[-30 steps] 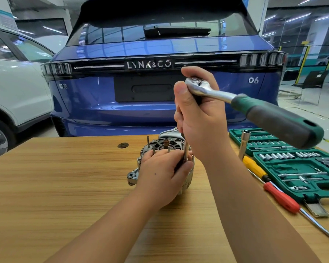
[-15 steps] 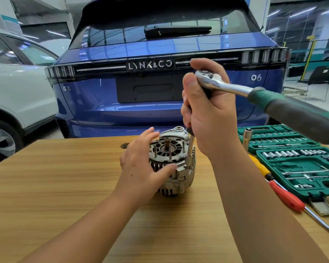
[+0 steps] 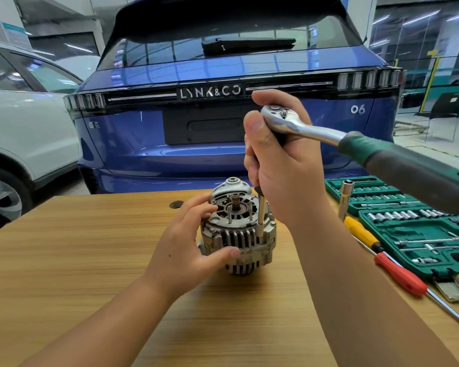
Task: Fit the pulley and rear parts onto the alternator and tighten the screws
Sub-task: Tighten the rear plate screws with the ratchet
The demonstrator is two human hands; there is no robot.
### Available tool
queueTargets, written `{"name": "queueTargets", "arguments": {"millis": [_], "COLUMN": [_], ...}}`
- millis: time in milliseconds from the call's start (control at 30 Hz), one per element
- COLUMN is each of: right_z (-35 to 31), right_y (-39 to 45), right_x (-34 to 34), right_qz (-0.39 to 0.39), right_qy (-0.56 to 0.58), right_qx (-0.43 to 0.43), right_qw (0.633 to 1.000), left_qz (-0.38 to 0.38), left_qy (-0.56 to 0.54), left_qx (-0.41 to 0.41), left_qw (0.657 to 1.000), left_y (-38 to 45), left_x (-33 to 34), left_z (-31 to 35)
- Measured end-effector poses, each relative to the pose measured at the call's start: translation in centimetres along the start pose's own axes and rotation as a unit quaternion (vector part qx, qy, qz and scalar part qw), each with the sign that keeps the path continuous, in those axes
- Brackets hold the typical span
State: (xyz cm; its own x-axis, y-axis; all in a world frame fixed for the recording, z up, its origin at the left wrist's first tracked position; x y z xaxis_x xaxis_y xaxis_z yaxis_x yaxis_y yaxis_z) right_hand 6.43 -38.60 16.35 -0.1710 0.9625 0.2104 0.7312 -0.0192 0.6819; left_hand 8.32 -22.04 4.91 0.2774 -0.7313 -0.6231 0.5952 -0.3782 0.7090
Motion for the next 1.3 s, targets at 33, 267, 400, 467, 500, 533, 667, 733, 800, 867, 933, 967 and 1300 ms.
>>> {"name": "queueTargets", "arguments": {"millis": [33,267,400,467,500,533,667,733,800,867,933,967,1300], "right_z": [-0.1,-0.3,-0.1,0.0,0.0,-0.1,-0.6,-0.7,-0.6,-0.3,0.0,0.1,1.1], "right_y": [0.0,-0.1,0.0,0.0,0.0,0.0,-0.1,-0.1,-0.1,-0.1,-0.1,0.0,1.0], "right_x": [0.1,0.5,0.3,0.1,0.0,0.0,-0.3,-0.4,-0.4,-0.1,-0.1,-0.1,-0.3], "right_qz": [-0.001,-0.025,-0.007,-0.004,-0.003,-0.003,0.005,0.008,0.009,0.007,0.003,-0.001,-0.007], "right_qy": [0.003,0.045,0.047,0.051,0.054,0.057,0.066,0.071,0.077,0.076,0.072,0.069,0.055], "right_qx": [-0.002,0.003,0.005,0.0,-0.006,-0.013,-0.053,-0.06,-0.052,-0.043,-0.04,-0.04,0.039], "right_qw": [1.0,0.999,0.999,0.999,0.999,0.998,0.996,0.996,0.996,0.996,0.997,0.997,0.998], "left_qz": [0.014,0.038,0.057,0.064,0.067,0.07,0.08,0.08,0.08,0.081,0.084,0.085,0.051], "left_qy": [-0.007,0.006,0.011,0.032,0.038,0.037,0.015,0.009,0.003,0.002,0.01,0.014,0.09], "left_qx": [0.005,0.073,0.068,0.058,0.051,0.043,0.015,0.009,0.007,0.005,0.008,0.011,0.018], "left_qw": [1.0,0.997,0.996,0.996,0.996,0.996,0.997,0.997,0.997,0.997,0.996,0.996,0.994], "left_y": [-0.1,-0.4,-0.2,-0.2,-0.2,-0.2,-0.2,-0.2,-0.2,-0.3,-0.3,-0.3,0.0], "left_x": [0.0,1.9,3.2,3.7,3.8,3.8,3.6,3.6,3.7,3.8,3.9,3.9,3.6], "left_z": [0.1,1.4,2.1,2.3,2.3,2.3,2.2,2.2,2.2,2.3,2.3,2.3,3.3]}}
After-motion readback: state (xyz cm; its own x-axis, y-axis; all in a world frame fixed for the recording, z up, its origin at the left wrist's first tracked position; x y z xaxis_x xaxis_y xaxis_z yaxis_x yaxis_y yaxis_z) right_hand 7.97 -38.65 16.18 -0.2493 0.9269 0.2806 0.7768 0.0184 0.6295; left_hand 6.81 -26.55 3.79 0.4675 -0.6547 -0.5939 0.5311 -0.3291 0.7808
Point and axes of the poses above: each hand's wrist, its own y-axis towards the middle knuckle, its own x-axis out of the palm, z = x × y, the point moved 4 cm from there along y, towards the middle knuckle, and after that the axes turned 10 degrees about x, right-handed, at the moved point
